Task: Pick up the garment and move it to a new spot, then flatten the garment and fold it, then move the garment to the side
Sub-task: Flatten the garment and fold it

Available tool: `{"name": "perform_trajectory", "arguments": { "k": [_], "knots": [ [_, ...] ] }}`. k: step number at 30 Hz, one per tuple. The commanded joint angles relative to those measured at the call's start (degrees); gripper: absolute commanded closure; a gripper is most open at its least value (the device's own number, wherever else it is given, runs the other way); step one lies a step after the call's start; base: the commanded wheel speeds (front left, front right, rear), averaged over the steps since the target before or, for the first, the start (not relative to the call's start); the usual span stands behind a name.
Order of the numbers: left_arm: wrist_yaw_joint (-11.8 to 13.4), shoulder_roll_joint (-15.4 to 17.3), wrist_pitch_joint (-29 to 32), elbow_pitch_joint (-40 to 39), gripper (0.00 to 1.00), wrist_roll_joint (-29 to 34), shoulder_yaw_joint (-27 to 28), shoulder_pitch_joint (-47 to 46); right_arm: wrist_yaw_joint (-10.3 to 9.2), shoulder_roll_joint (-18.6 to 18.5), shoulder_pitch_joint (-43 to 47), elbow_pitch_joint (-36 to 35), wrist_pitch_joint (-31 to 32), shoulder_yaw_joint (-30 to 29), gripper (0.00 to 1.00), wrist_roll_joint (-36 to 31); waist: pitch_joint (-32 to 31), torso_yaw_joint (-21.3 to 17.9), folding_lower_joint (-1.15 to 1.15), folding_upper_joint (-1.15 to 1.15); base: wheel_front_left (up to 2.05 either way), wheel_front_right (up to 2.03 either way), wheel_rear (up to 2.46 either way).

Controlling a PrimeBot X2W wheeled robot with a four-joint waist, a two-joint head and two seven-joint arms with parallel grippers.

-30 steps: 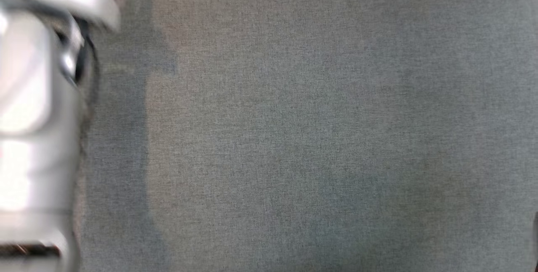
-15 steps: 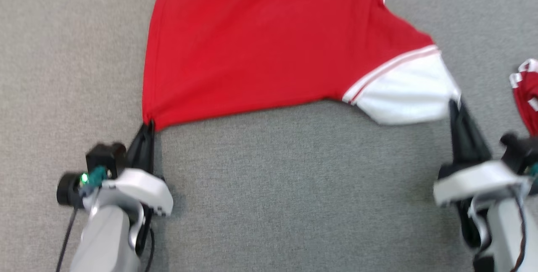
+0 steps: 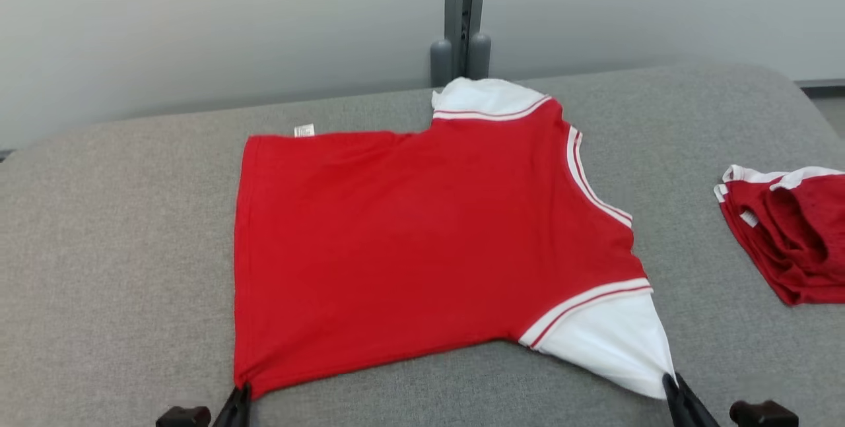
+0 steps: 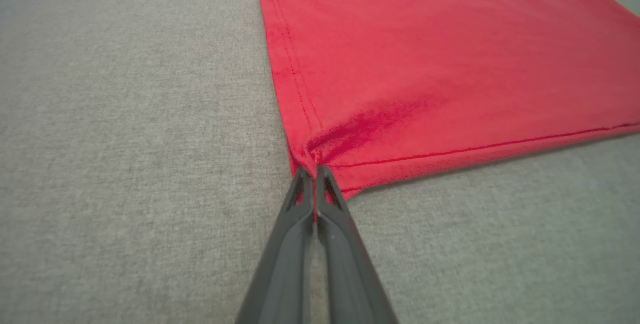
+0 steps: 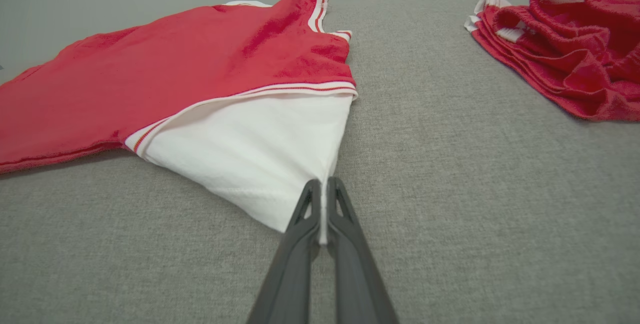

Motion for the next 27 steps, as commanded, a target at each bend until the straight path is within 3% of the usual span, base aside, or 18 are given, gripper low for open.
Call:
{"name": "perform_trajectory", "arguments": {
  "k": [1,17,27],
  "knots": [
    [-0.2,0.2,0.0,-0.1,1.00,0.4,0.0,1.5,-0.02,-0.4,1.6,0.2,0.1,0.0,1.00,0.0,-3.1,-0.3,0.00,0.00,0.00,0.00,0.00],
    [1.9,0.1,0.0,-0.9,1.00,0.4,0.2,11.4,-0.02,-1.7,10.8,1.2,0.1,-0.8,1.00,-2.3,-7.2,0.6,0.00,0.00,0.00,0.00,0.00],
    [2.4,0.1,0.0,-12.2,1.00,1.6,-1.5,6.7,-0.02,-0.1,3.2,-8.3,0.1,-1.4,1.00,-1.4,-4.2,0.8,0.00,0.00,0.00,0.00,0.00]
  ]
}}
